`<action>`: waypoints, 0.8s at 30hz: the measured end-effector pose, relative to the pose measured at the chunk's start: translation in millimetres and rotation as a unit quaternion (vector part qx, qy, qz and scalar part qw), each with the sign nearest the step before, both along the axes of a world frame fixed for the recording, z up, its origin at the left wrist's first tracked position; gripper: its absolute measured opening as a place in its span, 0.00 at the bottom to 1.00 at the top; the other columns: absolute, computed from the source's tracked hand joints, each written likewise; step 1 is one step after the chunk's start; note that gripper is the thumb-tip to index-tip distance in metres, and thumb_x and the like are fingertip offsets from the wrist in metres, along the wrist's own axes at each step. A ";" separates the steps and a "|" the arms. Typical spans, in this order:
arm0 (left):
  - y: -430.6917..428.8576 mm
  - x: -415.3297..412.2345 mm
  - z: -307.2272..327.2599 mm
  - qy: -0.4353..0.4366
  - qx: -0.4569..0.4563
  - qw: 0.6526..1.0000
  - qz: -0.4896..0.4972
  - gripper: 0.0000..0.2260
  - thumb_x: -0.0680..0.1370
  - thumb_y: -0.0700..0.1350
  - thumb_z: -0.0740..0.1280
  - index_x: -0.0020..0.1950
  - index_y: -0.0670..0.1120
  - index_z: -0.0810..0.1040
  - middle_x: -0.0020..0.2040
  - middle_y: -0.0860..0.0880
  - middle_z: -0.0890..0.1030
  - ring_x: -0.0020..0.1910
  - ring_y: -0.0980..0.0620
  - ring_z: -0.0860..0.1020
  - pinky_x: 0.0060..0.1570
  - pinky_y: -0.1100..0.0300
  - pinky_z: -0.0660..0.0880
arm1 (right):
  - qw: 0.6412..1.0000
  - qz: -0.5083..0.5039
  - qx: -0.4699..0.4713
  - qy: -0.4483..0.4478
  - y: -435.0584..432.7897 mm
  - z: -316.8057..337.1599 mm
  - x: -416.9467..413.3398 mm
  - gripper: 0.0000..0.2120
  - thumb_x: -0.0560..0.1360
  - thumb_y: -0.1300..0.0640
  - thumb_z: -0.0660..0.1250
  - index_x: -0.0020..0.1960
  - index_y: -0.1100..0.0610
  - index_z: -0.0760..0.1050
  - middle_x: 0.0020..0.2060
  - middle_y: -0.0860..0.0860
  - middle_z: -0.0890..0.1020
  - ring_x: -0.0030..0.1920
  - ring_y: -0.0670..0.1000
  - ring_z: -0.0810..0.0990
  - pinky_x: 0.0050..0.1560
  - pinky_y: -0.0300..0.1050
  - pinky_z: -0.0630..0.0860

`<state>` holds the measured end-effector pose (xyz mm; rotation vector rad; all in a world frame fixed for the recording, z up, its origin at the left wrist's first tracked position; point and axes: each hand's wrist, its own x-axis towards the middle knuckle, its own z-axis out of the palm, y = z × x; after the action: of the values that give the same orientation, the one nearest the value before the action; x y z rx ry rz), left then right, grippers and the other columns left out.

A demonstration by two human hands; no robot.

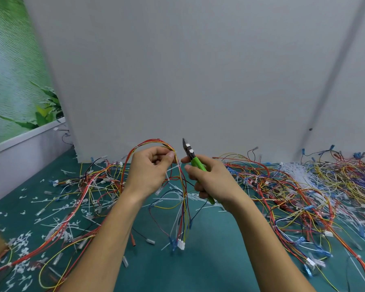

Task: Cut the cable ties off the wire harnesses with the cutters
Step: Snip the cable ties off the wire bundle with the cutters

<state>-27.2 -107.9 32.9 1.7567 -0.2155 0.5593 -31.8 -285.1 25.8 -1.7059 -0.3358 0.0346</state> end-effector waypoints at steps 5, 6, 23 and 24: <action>1.0 0.5 0.4 0.017 -0.022 1.000 0.011 0.04 0.79 0.40 0.72 0.45 0.48 0.84 0.42 0.47 0.87 0.42 0.53 0.84 0.44 0.66 0.79 | 0.997 0.017 -0.071 -0.041 1.7 -3.2 1.4 0.07 0.80 0.53 0.69 0.57 0.43 0.81 0.31 0.39 0.79 0.32 0.46 0.72 0.36 0.40 0.70; 1.3 0.4 0.5 0.019 -0.025 0.999 0.010 0.04 0.79 0.40 0.72 0.45 0.48 0.84 0.42 0.46 0.87 0.42 0.53 0.84 0.45 0.66 0.79 | 0.995 0.016 -0.087 -0.053 2.4 -4.2 1.6 0.07 0.81 0.52 0.69 0.56 0.42 0.81 0.31 0.38 0.79 0.31 0.43 0.73 0.36 0.37 0.70; 14.7 -5.7 9.5 0.167 -0.177 0.944 -0.223 0.10 0.81 0.42 0.65 0.52 0.39 0.86 0.55 0.39 0.85 0.47 0.50 0.82 0.48 0.56 0.78 | 0.993 -0.082 0.090 -0.010 -7.5 4.0 4.1 0.05 0.80 0.58 0.70 0.55 0.54 0.81 0.38 0.51 0.81 0.31 0.48 0.78 0.30 0.46 0.78; 15.3 -5.0 8.8 0.165 -0.175 0.945 -0.224 0.11 0.81 0.42 0.65 0.53 0.39 0.85 0.55 0.39 0.85 0.48 0.49 0.82 0.49 0.55 0.78 | 0.993 -0.078 0.089 -0.017 -9.0 4.7 3.7 0.07 0.79 0.60 0.71 0.56 0.54 0.81 0.38 0.51 0.82 0.31 0.48 0.79 0.31 0.46 0.79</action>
<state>-32.3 -92.6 41.7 1.3675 -0.2522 -0.0327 -28.0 -294.2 30.4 -1.5518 -0.2237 -0.1362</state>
